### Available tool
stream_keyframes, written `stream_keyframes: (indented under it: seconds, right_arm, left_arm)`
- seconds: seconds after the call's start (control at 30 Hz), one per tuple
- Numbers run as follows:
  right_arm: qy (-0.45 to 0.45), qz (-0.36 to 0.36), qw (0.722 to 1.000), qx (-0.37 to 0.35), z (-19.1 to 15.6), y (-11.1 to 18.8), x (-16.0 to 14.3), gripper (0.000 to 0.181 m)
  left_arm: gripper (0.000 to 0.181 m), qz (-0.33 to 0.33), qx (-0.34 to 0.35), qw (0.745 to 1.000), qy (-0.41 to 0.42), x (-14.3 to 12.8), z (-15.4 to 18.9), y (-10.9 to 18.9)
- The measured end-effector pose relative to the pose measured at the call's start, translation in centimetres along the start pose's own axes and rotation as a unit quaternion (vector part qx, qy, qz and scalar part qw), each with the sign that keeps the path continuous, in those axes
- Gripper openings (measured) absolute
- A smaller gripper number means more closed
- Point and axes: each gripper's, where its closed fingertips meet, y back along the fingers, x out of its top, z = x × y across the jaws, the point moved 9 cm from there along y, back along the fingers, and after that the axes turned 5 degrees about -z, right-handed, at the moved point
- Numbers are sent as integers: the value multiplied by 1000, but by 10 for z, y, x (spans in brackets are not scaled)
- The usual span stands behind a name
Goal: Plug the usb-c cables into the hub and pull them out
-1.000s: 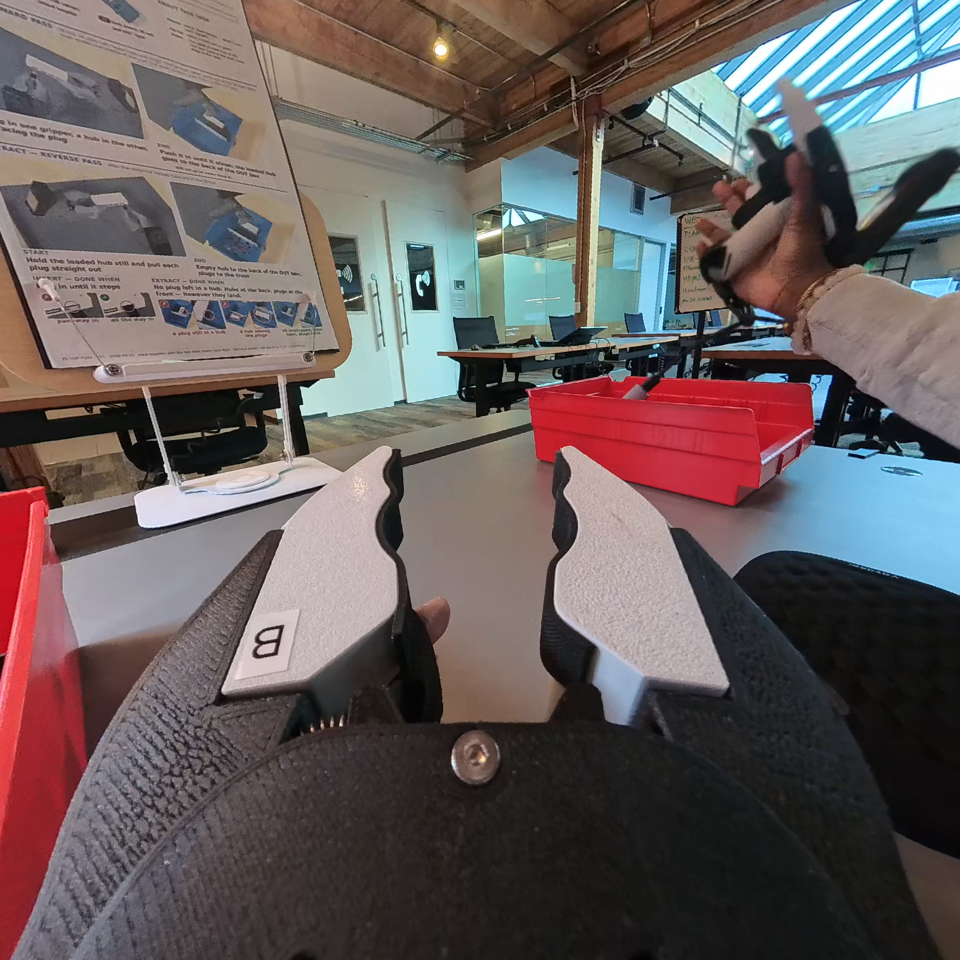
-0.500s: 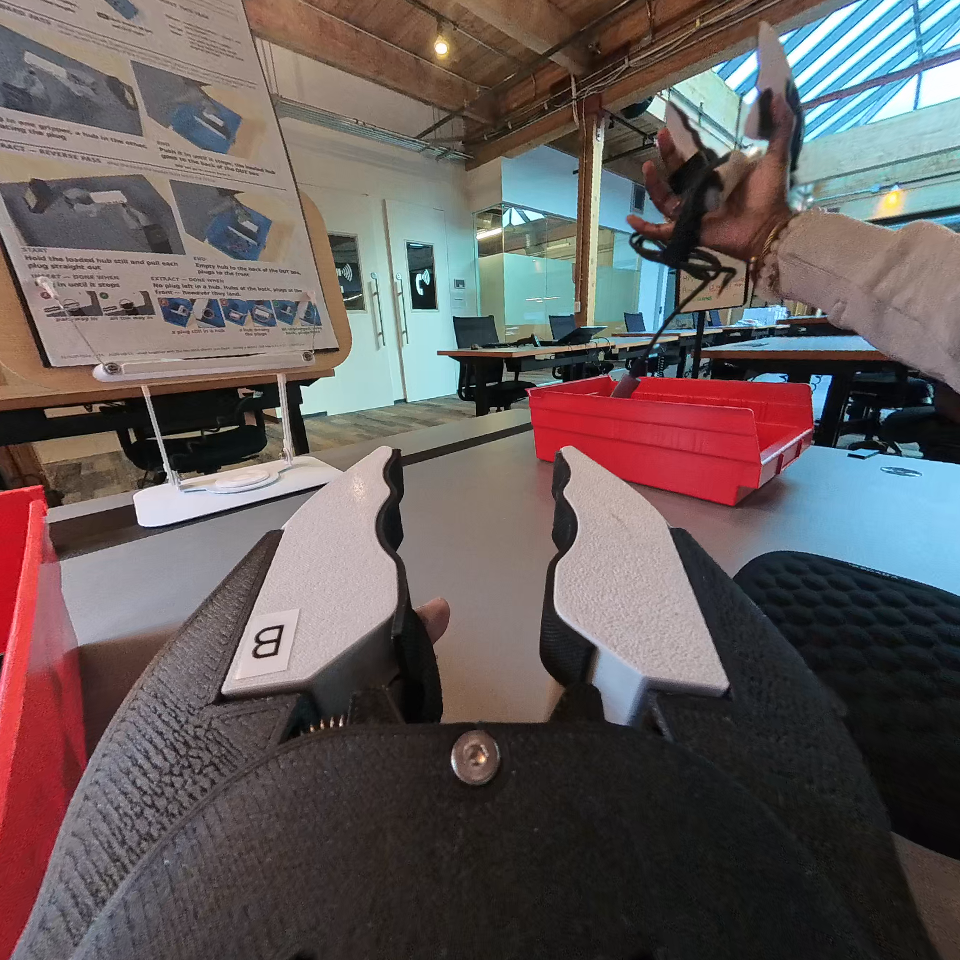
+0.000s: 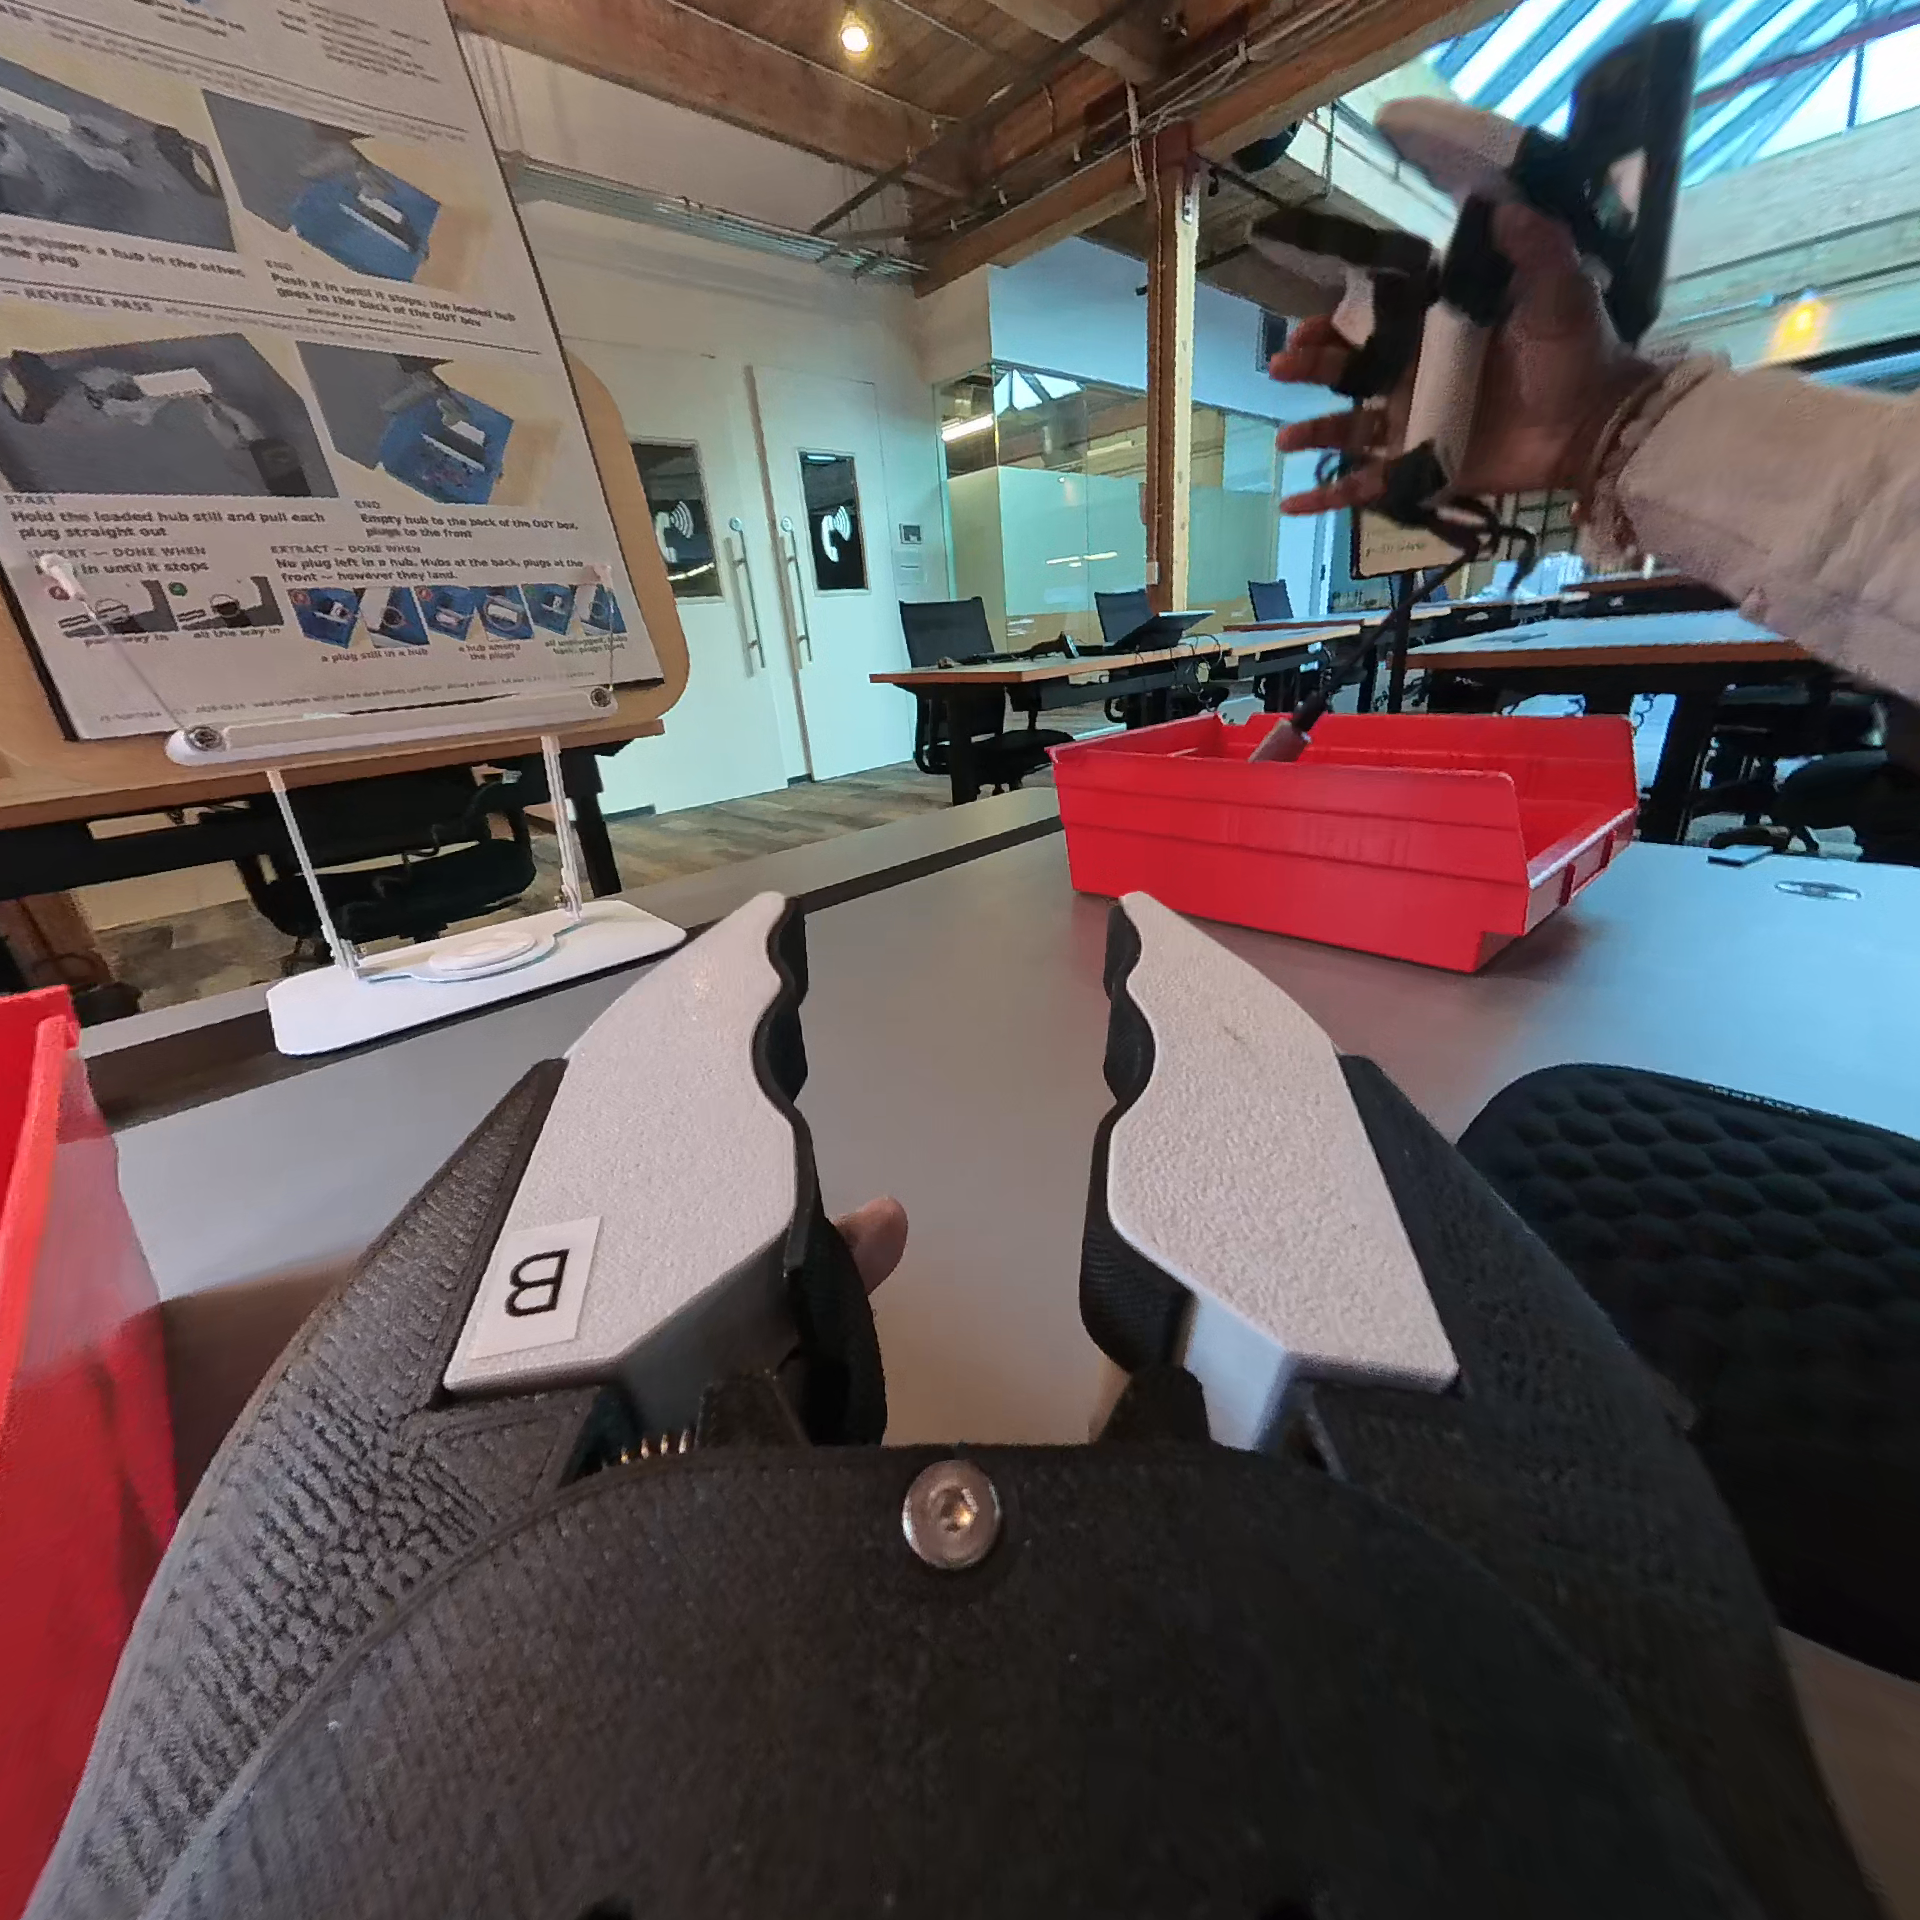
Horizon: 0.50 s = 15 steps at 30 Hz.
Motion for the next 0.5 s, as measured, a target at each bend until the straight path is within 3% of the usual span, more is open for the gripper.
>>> stream_keyframes:
  seconds: [0.07,0.13,0.2,0.23,0.3,0.37,0.43,0.5]
  right_arm:
    - [30,-39,999,17,-13,-10,-1,87]
    - [-6,-65,997,34,-18,-13,-3,90]
    - [12,-137,990,12,-18,-16,-12,87]
    - [64,-189,980,-14,-19,-19,-20,86]
    - [214,-292,931,-53,-27,-24,-36,84]
    - [291,-338,893,-53,-36,-30,-47,85]
    - [284,-321,903,-26,-45,-39,-48,87]
    - [227,-233,945,4,-51,-44,-35,89]
  left_arm:
    - [55,-16,-10,1000,-12,0,3,-3]
    - [55,-31,-26,999,-29,0,7,-7]
    - [56,-41,-41,997,-43,1,11,-10]
    - [56,-44,-47,997,-48,1,13,-12]
    - [56,-46,-58,996,-48,3,18,-15]
    - [56,-50,-67,995,-46,5,21,-19]
    - [56,-56,-75,994,-50,6,25,-24]
    - [56,-59,-80,993,-59,8,28,-28]
